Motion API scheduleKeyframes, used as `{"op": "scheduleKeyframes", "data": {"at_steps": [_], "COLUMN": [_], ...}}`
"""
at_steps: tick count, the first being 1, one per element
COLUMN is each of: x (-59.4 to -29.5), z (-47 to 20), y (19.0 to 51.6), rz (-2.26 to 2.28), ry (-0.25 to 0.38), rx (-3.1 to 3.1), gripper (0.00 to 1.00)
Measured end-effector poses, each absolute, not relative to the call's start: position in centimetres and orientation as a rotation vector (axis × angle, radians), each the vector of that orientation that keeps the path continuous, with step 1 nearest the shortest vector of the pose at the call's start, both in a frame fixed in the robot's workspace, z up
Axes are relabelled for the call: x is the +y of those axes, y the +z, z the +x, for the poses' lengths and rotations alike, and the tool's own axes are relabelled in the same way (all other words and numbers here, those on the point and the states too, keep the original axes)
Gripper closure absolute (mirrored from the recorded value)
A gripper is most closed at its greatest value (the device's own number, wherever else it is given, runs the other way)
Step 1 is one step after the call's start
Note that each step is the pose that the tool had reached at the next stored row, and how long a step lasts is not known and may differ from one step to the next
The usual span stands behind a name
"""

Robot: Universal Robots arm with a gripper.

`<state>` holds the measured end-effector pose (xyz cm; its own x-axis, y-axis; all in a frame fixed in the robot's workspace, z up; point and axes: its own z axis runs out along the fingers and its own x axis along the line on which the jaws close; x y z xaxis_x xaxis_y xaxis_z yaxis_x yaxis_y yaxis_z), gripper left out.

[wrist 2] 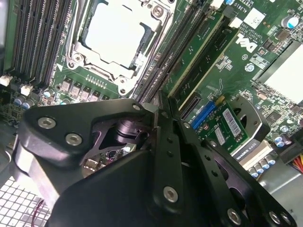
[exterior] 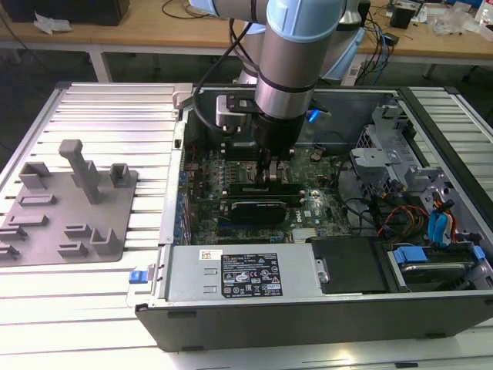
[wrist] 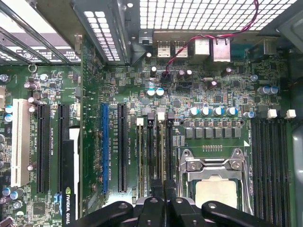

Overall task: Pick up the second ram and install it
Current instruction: 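Insert the second ram into the second slot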

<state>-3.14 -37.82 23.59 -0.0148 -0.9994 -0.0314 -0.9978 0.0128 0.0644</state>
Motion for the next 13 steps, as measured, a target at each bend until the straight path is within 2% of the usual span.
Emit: {"op": "scheduleKeyframes", "data": {"at_steps": [13], "x": [-37.81], "z": [-3.13], "y": [23.32], "rz": [2.188], "ry": [-0.107], "rx": [-2.221], "gripper": [0.91]}}
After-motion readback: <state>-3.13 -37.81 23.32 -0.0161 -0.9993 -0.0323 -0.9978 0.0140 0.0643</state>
